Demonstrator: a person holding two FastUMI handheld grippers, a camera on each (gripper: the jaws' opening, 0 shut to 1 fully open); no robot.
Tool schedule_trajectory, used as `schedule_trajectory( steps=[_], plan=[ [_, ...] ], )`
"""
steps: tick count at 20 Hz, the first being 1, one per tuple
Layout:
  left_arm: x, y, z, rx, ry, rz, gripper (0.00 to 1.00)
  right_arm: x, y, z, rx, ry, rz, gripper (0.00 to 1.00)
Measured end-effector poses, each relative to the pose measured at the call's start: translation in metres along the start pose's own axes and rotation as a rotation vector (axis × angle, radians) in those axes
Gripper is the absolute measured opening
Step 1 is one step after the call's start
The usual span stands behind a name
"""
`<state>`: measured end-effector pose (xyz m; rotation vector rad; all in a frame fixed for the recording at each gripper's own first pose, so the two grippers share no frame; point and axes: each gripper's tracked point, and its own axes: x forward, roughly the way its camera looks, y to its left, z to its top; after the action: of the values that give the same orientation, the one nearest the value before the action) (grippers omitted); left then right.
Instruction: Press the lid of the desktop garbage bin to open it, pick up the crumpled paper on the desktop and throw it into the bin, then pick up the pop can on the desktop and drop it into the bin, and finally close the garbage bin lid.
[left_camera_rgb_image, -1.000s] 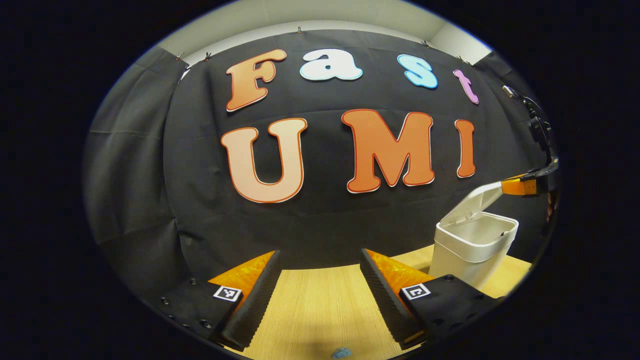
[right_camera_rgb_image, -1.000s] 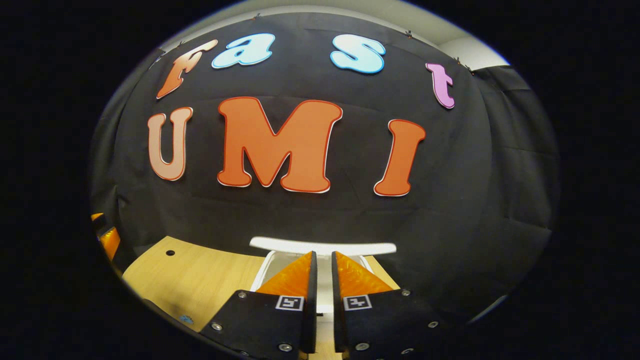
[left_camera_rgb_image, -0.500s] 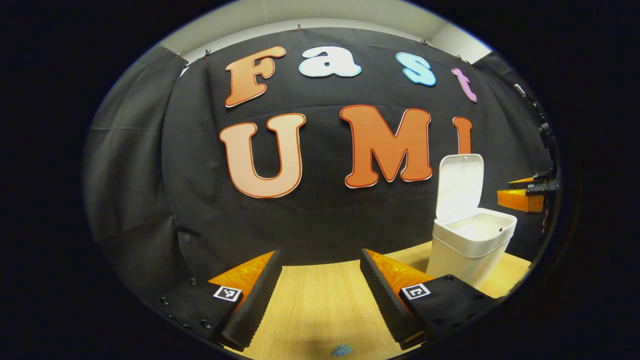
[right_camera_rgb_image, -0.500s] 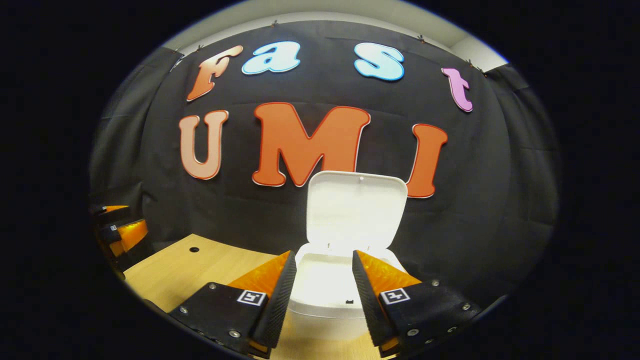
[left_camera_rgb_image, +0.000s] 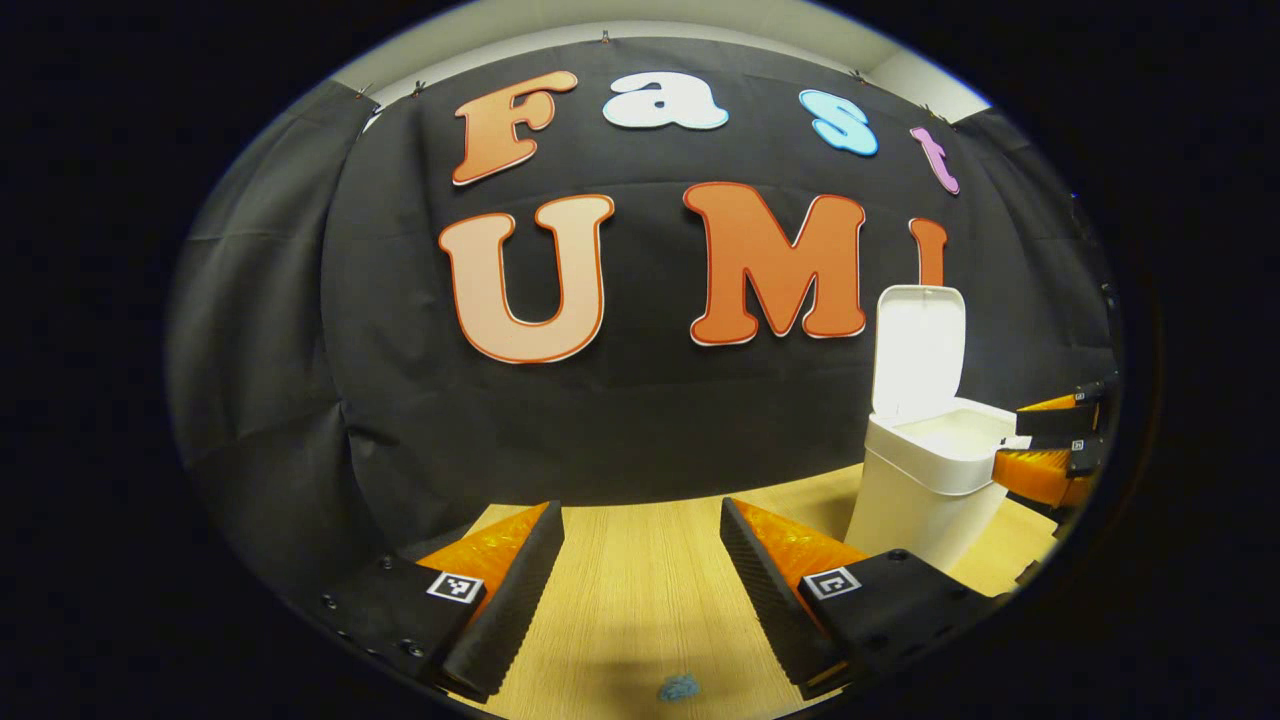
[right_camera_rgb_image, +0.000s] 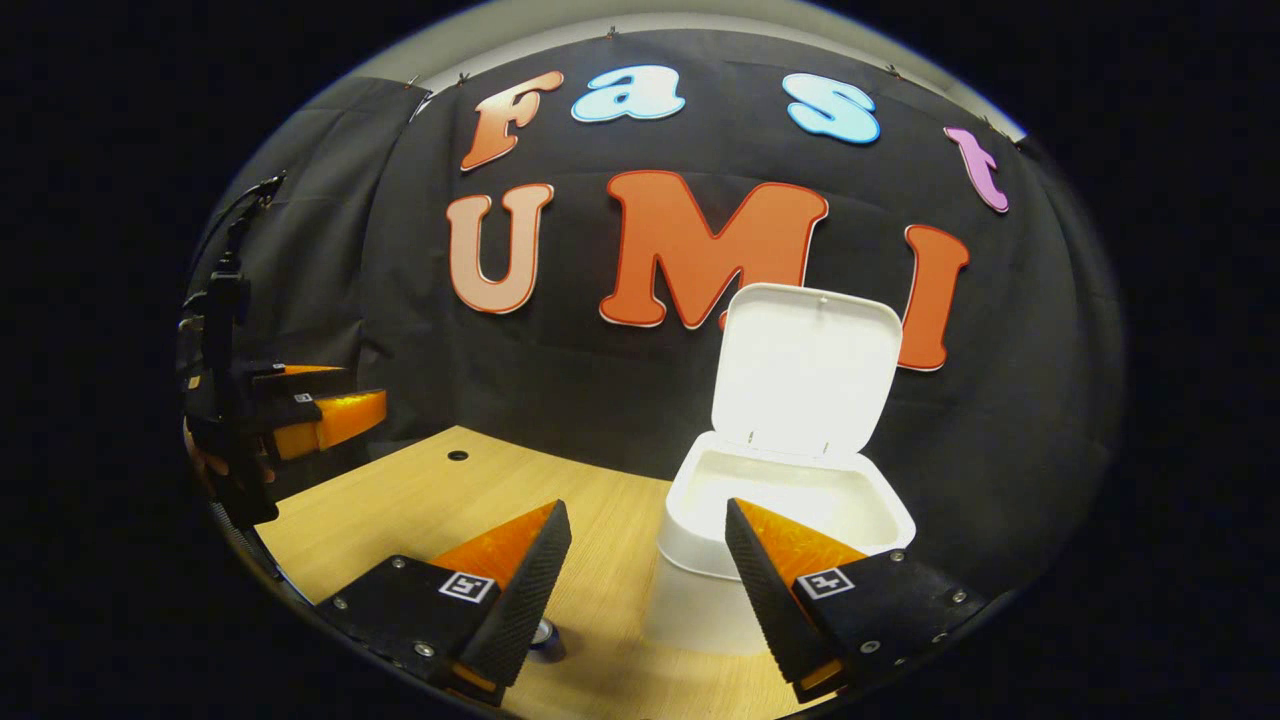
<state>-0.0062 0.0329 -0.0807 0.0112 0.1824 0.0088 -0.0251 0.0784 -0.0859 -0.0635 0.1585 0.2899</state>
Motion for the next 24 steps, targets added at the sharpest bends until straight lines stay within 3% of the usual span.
schedule_trajectory(
  steps=[5, 14, 24],
  plan=[
    [0.003, -0.006, -0.034, -0.014, 0.108, -0.022, 1.00, 0.000, 0.018, -0.029, -0.025, 0.063, 0.052, 0.96],
    [0.009, -0.017, -0.143, 0.006, 0.430, -0.073, 1.00, 0.001, 0.048, -0.091, -0.051, 0.197, 0.127, 0.98],
    [0.002, -0.030, -0.252, 0.017, 0.747, -0.180, 1.00, -0.007, 0.057, -0.128, -0.045, 0.302, 0.111, 0.99]
  ],
)
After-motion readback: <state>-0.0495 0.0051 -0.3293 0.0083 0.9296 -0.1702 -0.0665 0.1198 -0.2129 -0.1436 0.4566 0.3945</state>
